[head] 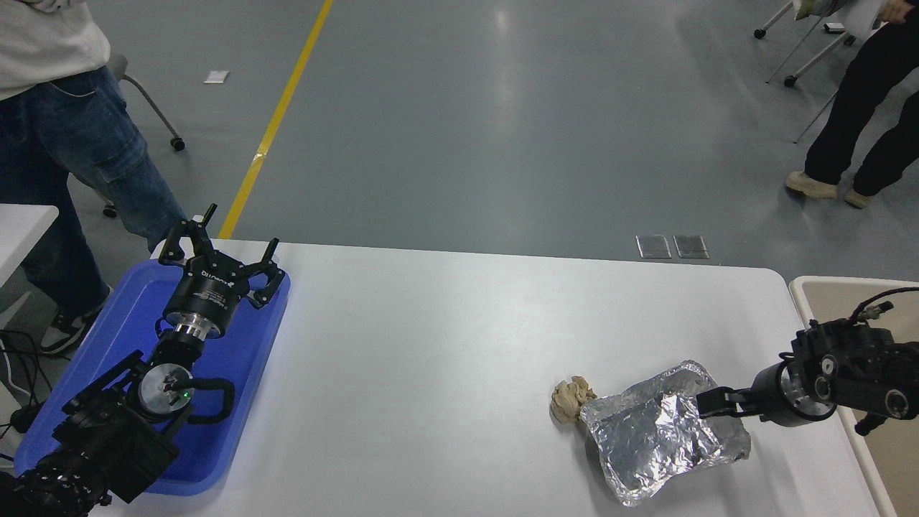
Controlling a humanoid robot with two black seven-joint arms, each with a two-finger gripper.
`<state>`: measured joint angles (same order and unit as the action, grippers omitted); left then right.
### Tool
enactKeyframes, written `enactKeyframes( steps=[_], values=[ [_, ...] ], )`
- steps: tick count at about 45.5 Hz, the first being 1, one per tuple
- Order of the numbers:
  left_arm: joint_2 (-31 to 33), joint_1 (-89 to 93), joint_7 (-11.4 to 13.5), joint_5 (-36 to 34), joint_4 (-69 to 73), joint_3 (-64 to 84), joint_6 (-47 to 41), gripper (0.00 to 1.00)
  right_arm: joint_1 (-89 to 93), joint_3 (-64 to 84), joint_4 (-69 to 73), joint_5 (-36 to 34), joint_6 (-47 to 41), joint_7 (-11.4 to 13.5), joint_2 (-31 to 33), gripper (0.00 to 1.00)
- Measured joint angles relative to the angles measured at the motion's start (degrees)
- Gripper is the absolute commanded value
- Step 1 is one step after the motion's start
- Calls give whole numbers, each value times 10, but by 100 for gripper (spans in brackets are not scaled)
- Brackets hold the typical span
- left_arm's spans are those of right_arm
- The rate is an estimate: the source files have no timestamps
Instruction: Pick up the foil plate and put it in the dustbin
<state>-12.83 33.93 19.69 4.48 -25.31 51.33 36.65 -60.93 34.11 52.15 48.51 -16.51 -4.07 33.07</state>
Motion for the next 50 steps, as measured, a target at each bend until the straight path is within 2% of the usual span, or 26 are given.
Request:
enactKeyframes(
  steps=[4, 6, 8, 9, 13, 19, 27, 36, 50],
  values=[
    [0, 0, 0, 0, 0, 0, 0, 100, 5, 0, 0, 0, 7, -3, 0, 72],
    [0, 0, 0, 0, 0, 0, 0, 100, 6, 0, -1, 0, 10, -4, -1, 54],
    [0, 0, 0, 0, 0, 0, 0, 100, 8, 0, -1, 0, 14, -5, -1, 41],
    [0, 0, 0, 0, 0, 0, 0, 100, 9, 0, -1, 0, 16, -5, -1, 37],
    [0, 0, 0, 0, 0, 0, 0, 100, 13, 2, -1, 1, 22, -6, -1, 34],
    [0, 0, 0, 0, 0, 0, 0, 100, 16, 4, -1, 9, 29, -7, -1, 12],
    [0, 0, 0, 0, 0, 0, 0, 100, 17, 5, -1, 23, 35, -8, -1, 0],
    [0, 0, 0, 0, 0, 0, 0, 100, 14, 6, 0, 30, 38, -11, -1, 0],
    [0, 0, 0, 0, 0, 0, 0, 100, 11, 6, 0, 35, 39, -31, 0, 0]
  ],
)
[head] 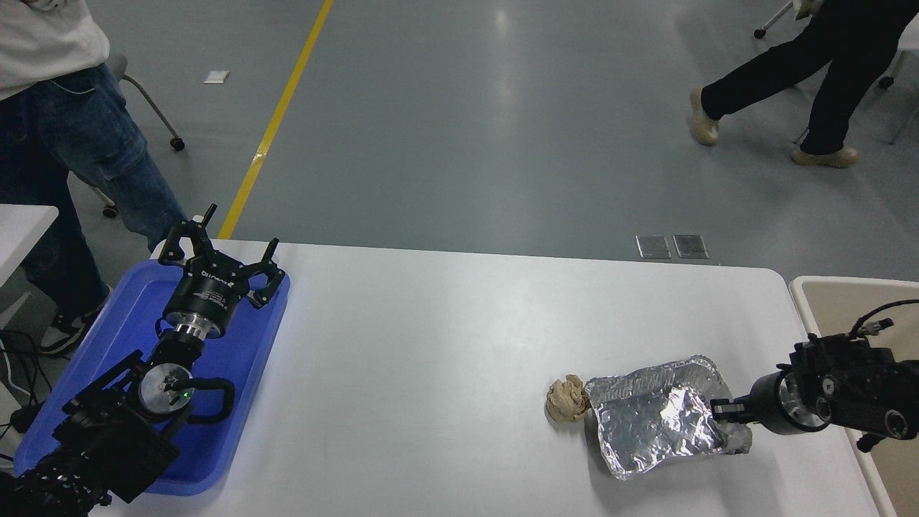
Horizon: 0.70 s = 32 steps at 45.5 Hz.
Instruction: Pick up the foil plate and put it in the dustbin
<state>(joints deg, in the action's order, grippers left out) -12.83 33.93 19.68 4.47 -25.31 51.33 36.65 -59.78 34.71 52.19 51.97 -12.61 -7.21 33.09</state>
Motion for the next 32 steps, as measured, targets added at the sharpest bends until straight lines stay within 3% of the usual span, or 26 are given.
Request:
enactKeyframes(
  steps=[32],
  values=[
    [0, 0, 0, 0, 0, 0, 0, 100, -55, 1, 8, 13, -19, -48, 58, 0]
  ],
)
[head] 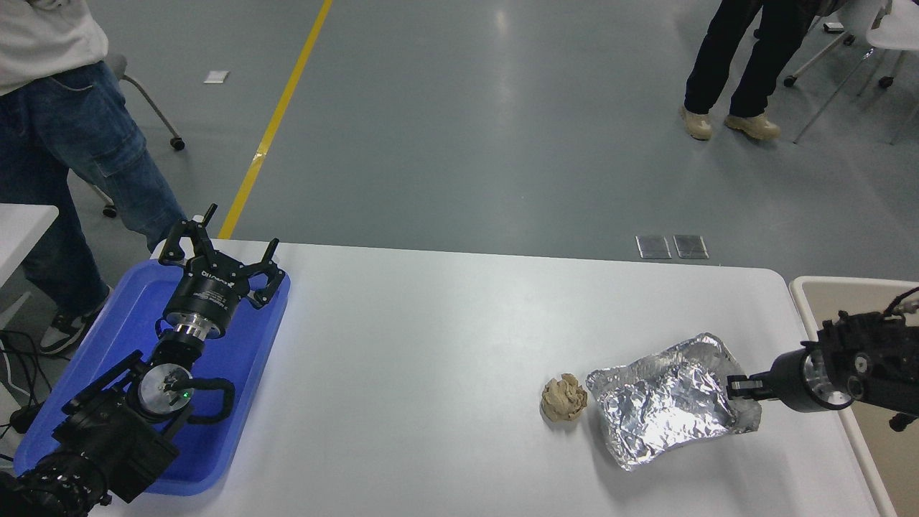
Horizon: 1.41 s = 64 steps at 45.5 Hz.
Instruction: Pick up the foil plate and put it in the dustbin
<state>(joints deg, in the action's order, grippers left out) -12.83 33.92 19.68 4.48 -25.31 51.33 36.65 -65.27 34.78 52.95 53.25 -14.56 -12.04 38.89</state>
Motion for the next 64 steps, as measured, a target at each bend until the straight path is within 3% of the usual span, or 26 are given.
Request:
enactKeyframes(
  steps=[28, 44, 64],
  values=[
    [0, 0, 0, 0, 0, 0, 0, 100, -215, 1, 50, 0, -166, -15, 89, 0],
    [0, 0, 0, 0, 0, 0, 0, 100, -363, 2, 64, 0, -268, -15, 95, 0],
    [0, 0, 0, 0, 0, 0, 0, 100, -458, 2, 73, 0, -300, -15, 91, 0]
  ],
)
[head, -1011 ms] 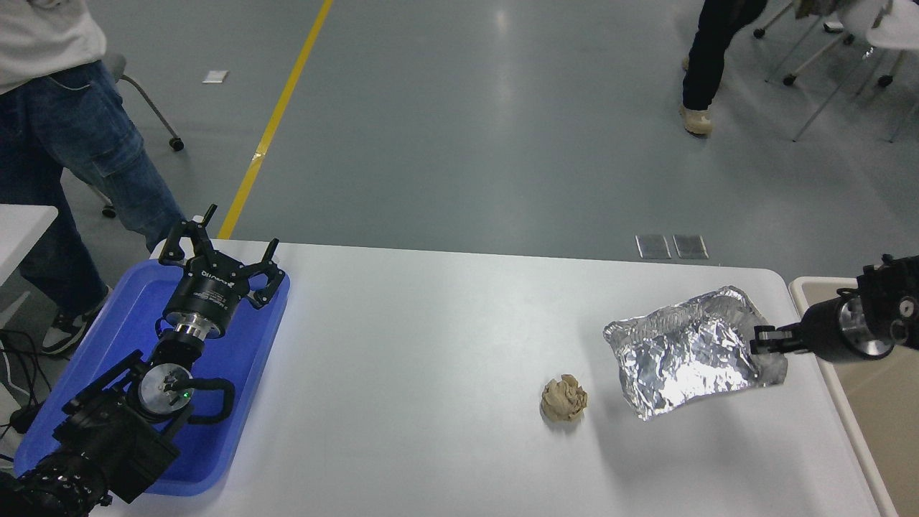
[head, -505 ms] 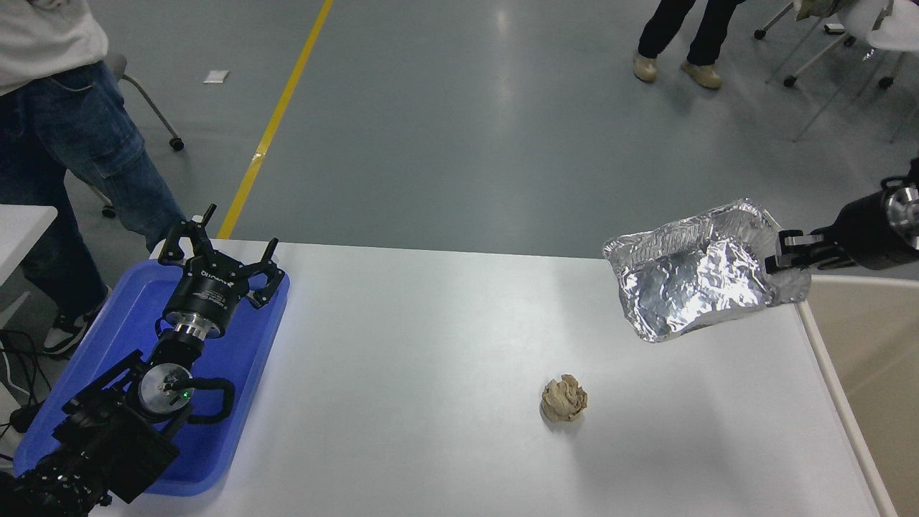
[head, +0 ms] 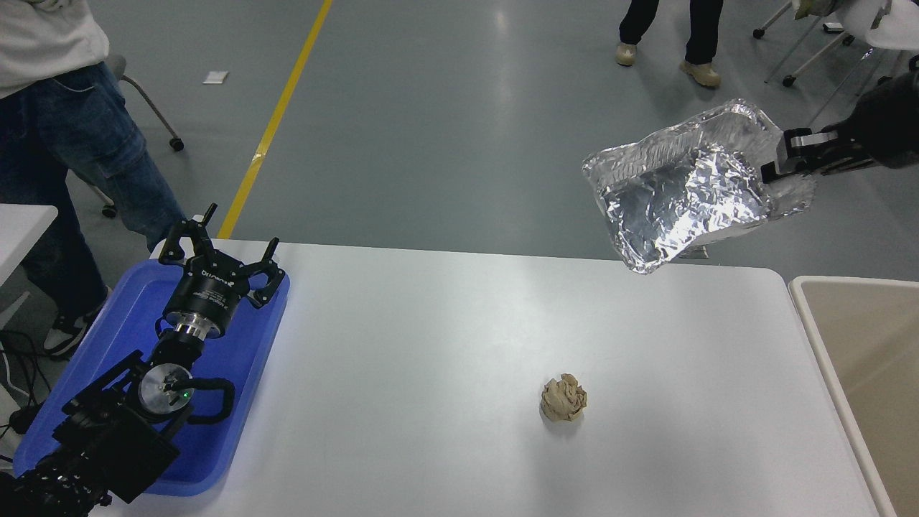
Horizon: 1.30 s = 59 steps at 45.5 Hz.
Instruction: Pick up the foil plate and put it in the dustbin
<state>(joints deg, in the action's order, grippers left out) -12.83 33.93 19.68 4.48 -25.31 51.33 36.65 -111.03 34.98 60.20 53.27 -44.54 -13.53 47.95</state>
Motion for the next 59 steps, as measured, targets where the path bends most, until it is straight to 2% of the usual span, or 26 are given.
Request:
enactKeyframes(
  steps=[15, 29, 36, 43, 59],
  values=[
    [0, 0, 0, 0, 0, 0, 0, 100, 7, 0, -33, 2, -2, 4, 0, 0],
    [0, 0, 0, 0, 0, 0, 0, 100, 118, -1, -191, -20, 61, 6, 0, 0],
    [0, 0, 0, 0, 0, 0, 0, 100, 205, -1, -285, -73, 109, 7, -1, 0],
    [0, 0, 0, 0, 0, 0, 0, 100, 312, -1, -399, -159, 152, 7, -15, 0],
    [0, 0, 0, 0, 0, 0, 0, 100, 485, -10, -546, -315, 223, 13, -32, 0]
  ],
)
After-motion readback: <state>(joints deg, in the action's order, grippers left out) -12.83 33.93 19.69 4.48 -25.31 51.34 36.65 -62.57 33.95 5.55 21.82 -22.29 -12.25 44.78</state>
